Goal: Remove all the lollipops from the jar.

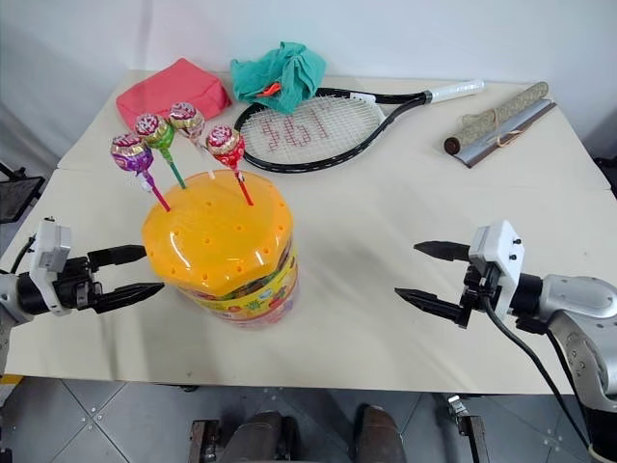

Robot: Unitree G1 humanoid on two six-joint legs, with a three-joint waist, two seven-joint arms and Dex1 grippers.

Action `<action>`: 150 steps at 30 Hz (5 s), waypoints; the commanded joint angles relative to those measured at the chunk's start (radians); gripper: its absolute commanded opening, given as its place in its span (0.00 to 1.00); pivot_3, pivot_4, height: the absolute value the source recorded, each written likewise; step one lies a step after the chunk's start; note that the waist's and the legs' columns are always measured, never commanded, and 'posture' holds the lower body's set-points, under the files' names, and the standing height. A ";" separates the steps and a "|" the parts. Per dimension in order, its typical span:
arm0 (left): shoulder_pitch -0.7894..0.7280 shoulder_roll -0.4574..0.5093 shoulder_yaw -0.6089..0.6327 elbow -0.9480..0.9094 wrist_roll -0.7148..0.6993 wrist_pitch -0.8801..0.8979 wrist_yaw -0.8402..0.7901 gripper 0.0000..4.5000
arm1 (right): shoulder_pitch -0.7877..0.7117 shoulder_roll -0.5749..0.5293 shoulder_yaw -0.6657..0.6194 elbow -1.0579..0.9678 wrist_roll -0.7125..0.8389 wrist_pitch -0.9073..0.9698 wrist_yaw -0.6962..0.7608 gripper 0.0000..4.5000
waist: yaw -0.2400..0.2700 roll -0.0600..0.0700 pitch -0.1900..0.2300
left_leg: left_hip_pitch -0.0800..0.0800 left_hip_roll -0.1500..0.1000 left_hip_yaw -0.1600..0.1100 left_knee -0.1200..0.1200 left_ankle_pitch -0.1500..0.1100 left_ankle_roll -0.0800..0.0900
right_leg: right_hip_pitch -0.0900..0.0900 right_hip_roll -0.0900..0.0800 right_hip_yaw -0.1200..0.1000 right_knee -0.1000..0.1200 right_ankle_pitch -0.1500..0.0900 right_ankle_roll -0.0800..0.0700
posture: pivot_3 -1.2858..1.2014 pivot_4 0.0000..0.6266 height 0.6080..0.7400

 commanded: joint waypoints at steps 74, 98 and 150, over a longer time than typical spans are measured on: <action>-0.493 0.028 -0.002 -0.422 -0.453 0.314 0.167 0.00 | -0.276 -0.047 -0.095 -0.115 0.401 0.087 0.010 1.00 | 0.002 -0.001 0.000 | -0.001 0.002 -0.007 0.013 -0.003 0.001 | 0.004 0.000 -0.001 0.006 0.000 0.000 | 0.52 0.24 1.00; -0.524 0.275 0.108 -0.215 -0.282 0.663 0.773 0.00 | -0.359 -0.033 -0.054 -0.042 0.469 0.122 0.101 1.00 | -0.003 -0.001 0.001 | 0.000 0.002 -0.008 0.013 -0.003 0.001 | 0.003 0.001 0.000 0.007 0.000 0.000 | 0.52 0.24 1.00; -0.592 0.051 -0.021 -0.079 -0.250 0.383 -0.063 0.99 | -0.366 -0.046 -0.061 -0.041 0.347 0.099 0.078 1.00 | -0.006 -0.011 0.002 | -0.002 0.004 0.000 0.015 -0.004 0.000 | 0.001 0.003 0.000 0.010 0.000 -0.001 | 0.52 0.24 1.00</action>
